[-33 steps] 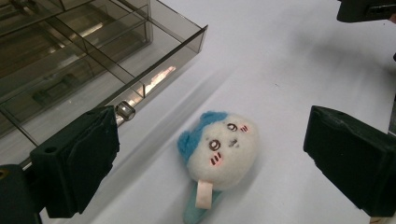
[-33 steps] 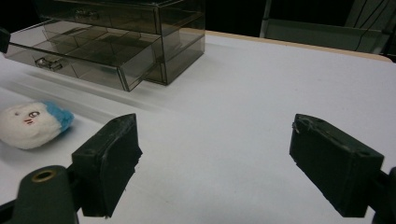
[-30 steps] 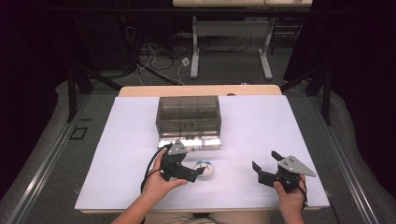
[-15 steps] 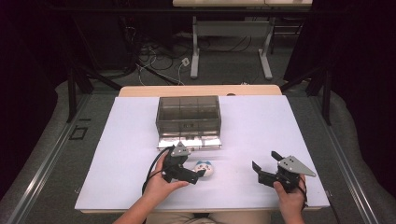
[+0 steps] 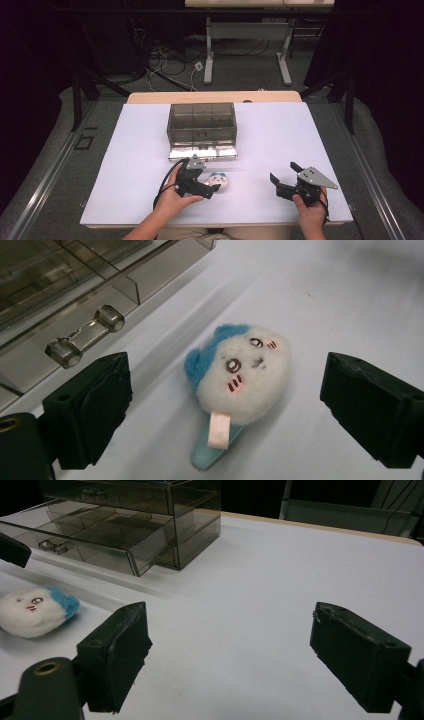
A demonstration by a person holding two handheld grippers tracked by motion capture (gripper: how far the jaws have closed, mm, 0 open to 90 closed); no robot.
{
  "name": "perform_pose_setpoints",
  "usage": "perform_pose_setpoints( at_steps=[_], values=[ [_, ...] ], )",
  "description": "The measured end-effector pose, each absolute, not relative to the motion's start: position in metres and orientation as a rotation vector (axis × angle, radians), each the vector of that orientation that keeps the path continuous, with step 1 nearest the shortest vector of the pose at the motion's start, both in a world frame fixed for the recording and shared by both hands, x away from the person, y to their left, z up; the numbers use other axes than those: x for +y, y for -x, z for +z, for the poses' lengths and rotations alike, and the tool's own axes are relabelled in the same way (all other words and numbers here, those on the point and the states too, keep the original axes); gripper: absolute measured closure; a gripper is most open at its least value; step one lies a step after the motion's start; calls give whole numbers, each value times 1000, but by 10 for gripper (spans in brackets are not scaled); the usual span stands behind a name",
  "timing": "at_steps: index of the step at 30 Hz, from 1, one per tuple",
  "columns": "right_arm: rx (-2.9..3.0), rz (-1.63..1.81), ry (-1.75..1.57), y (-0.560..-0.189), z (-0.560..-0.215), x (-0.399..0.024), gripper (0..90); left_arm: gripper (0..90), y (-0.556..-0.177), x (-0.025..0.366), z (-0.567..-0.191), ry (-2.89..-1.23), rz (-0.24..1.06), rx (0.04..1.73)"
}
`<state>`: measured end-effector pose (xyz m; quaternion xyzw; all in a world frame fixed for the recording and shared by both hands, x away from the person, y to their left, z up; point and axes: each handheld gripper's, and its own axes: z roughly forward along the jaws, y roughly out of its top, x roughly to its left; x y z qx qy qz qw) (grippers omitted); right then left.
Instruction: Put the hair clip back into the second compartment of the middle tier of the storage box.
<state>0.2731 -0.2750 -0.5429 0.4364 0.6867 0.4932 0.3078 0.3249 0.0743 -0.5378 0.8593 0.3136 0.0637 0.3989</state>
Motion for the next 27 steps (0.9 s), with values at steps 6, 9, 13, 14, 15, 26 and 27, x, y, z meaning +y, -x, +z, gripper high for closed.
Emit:
perform_pose_setpoints(
  at_steps=[6, 9, 13, 14, 15, 26, 27],
  values=[
    [1818, 1304, -1154, -273, -543, -275, 153, 73, -326, 74, -541, -2200, 178, 786],
    [1816, 1304, -1154, -273, -543, -275, 153, 78, -326, 73, -543, -2207, 168, 798],
    [1817, 1303, -1155, -273, -543, -275, 153, 81, -327, 73, -545, -2220, 174, 792],
    [1822, 1297, -1158, -273, -543, -275, 153, 82, -327, 73, -546, -2223, 174, 791],
    [1822, 1298, -1158, -273, -543, -275, 153, 84, -327, 73, -546, -2223, 174, 792],
    [1819, 1301, -1156, -273, -543, -275, 153, 139, -327, 73, -550, -2244, 188, 793],
    [1820, 1298, -1158, -273, -543, -275, 153, 145, -327, 73, -550, -2247, 189, 794]
  ],
)
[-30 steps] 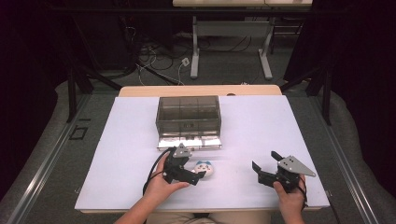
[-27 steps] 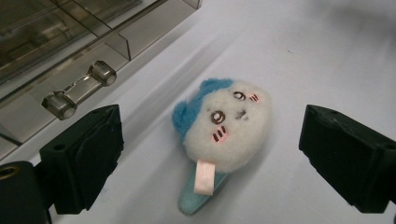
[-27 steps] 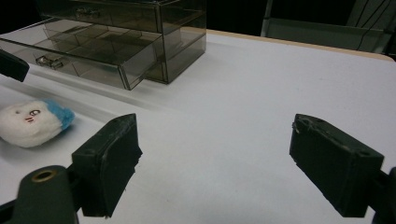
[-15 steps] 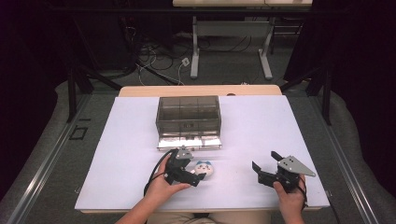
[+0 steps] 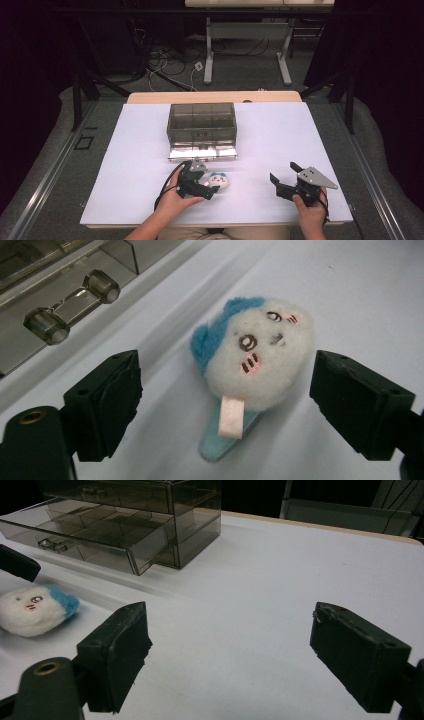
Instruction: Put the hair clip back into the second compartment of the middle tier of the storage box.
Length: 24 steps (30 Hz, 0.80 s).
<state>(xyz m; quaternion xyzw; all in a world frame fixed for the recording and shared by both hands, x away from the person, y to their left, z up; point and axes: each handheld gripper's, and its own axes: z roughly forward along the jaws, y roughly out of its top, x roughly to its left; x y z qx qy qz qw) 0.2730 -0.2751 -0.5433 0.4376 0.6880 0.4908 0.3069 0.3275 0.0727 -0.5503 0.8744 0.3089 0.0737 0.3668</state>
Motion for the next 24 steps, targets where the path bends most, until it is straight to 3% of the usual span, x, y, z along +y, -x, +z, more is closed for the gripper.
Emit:
perform_pose_setpoints(
  at_steps=[13, 24],
  values=[
    [1820, 1297, -1158, -273, -543, -275, 153, 185, -327, 71, -554, -2257, 182, 806],
    [1821, 1298, -1158, -273, -544, -275, 153, 294, -327, 72, -553, -2275, 133, 799]
  ],
)
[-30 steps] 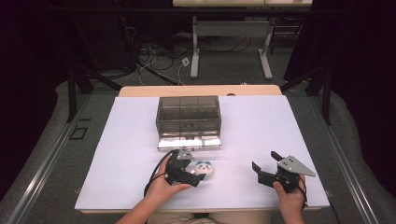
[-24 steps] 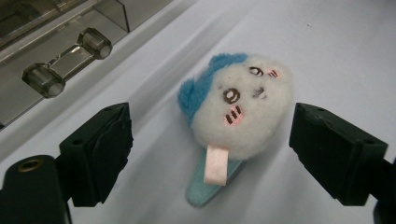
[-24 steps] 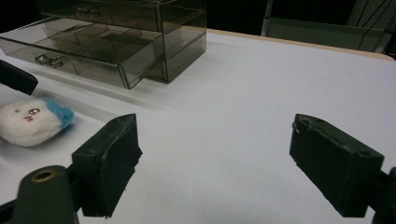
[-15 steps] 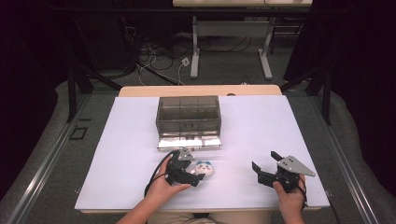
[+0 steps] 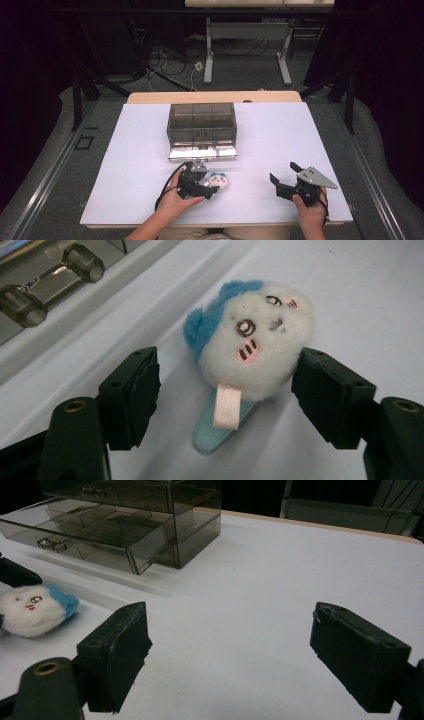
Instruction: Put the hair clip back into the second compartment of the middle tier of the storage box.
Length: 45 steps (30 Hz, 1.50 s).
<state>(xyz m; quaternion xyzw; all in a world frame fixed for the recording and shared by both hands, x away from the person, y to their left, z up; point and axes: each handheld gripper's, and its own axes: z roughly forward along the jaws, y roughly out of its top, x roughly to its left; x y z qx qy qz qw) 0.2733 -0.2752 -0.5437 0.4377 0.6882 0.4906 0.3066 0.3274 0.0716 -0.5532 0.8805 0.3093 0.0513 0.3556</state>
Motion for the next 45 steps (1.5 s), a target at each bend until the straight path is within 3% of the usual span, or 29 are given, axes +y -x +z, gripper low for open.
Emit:
perform_pose_setpoints(
  at_steps=[13, 45],
  values=[
    [1821, 1298, -1159, -273, -544, -275, 153, 441, -325, 70, -552, -2276, 76, 791],
    [1823, 1298, -1156, -274, -544, -275, 153, 592, -323, 72, -550, -2280, 85, 768]
  ],
)
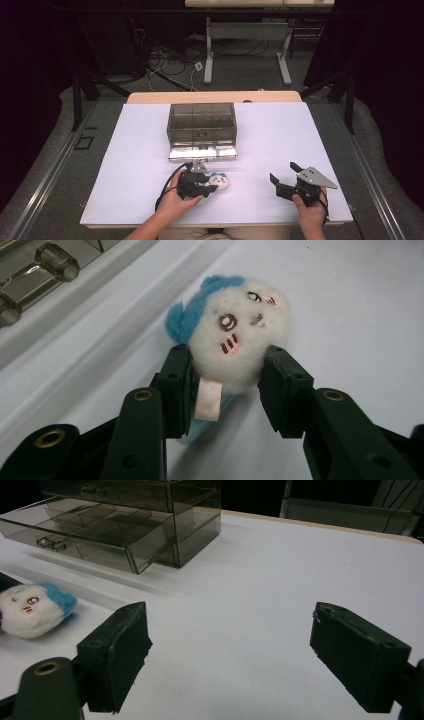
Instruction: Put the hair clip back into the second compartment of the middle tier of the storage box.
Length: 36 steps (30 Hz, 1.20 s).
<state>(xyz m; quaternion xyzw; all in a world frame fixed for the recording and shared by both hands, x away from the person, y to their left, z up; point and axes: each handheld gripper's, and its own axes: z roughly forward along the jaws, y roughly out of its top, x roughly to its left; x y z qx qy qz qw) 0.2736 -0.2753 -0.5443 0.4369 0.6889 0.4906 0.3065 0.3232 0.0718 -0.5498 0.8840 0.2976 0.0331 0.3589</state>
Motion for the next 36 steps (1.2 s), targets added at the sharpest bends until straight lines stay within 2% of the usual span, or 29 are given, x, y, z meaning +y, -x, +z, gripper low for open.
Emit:
perform_pose_setpoints(
  at_steps=[36],
  values=[
    [1821, 1297, -1159, -273, -544, -275, 153, 607, -321, 84, -538, -2174, 148, 774]
  ],
)
